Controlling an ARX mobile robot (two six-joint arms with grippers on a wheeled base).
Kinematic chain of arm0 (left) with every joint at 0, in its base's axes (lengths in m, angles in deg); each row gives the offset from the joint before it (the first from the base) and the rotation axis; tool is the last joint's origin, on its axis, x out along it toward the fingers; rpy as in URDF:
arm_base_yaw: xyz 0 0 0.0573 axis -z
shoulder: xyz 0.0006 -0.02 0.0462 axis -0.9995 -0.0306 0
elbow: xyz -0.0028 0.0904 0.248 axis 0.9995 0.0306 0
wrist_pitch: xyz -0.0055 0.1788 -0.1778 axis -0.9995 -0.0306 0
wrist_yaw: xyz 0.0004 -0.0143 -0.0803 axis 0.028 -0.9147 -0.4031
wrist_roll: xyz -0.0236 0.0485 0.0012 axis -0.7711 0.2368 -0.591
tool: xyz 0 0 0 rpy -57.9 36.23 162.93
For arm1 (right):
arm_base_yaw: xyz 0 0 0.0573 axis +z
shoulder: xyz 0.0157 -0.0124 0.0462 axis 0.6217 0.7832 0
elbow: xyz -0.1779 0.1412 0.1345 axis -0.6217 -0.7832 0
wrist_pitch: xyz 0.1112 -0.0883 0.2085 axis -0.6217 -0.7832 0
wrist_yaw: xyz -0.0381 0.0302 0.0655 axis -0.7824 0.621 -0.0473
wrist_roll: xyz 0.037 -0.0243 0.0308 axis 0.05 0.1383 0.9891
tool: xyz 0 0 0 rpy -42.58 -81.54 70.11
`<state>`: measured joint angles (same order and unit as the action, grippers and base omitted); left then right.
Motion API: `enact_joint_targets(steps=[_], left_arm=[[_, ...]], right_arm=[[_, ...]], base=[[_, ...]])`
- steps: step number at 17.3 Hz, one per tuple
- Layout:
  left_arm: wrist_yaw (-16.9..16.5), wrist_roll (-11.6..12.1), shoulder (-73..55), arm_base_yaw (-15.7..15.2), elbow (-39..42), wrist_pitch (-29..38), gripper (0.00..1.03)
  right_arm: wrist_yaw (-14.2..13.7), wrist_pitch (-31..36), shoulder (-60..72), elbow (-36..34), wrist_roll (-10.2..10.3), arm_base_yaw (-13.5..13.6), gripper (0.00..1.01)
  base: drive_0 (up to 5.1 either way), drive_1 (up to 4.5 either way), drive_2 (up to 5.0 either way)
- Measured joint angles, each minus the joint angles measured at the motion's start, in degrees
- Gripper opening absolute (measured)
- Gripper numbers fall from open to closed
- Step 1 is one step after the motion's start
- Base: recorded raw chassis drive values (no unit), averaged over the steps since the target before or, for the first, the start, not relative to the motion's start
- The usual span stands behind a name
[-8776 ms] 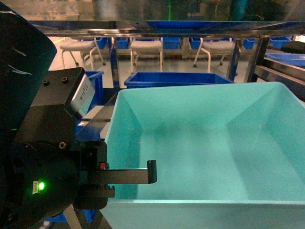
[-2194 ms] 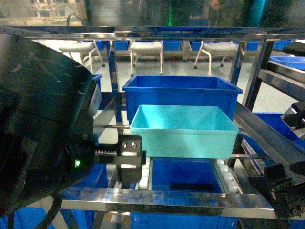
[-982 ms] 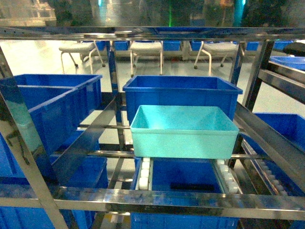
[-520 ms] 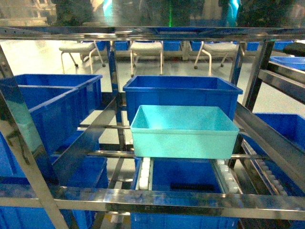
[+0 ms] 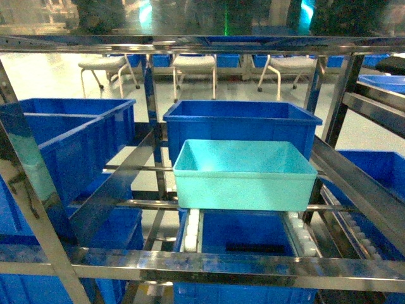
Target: Organize blue bins on left shelf correctly
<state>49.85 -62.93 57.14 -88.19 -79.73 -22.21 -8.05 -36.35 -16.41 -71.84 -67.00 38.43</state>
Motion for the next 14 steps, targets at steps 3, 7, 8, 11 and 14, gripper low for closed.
enact_joint_targets(steps=[3,7,8,11,14], left_arm=[[0.0,0.0,3.1,0.0,0.0,-3.0,0.02],[0.0,0.0,12.2,0.0,0.0,-13.2,0.02],[-0.1,0.0,12.2,0.0,-0.1,-12.1,0.02],[0.1,0.0,12.2,0.0,0.0,-13.4,0.02],[-0.1,0.0,12.2,0.0,0.0,-13.2,0.02]], right_arm=[[0.0,-3.5,-3.5,0.0,0.0,0.0,0.02],[0.0,-4.6,-4.7,0.0,0.0,0.0,0.02],[0.0,-5.5,-5.2,0.0,0.0,0.0,0.02],[0.1,-14.6,-11.3,0.0,0.0,0.0,0.02],[0.0,-14.6,-13.9,0.0,0.0,0.0,0.02]], base=[[0.0,0.0,0.0],[0.0,0.0,0.0],[0.0,0.0,0.0],[0.0,0.0,0.0],[0.0,0.0,0.0]])
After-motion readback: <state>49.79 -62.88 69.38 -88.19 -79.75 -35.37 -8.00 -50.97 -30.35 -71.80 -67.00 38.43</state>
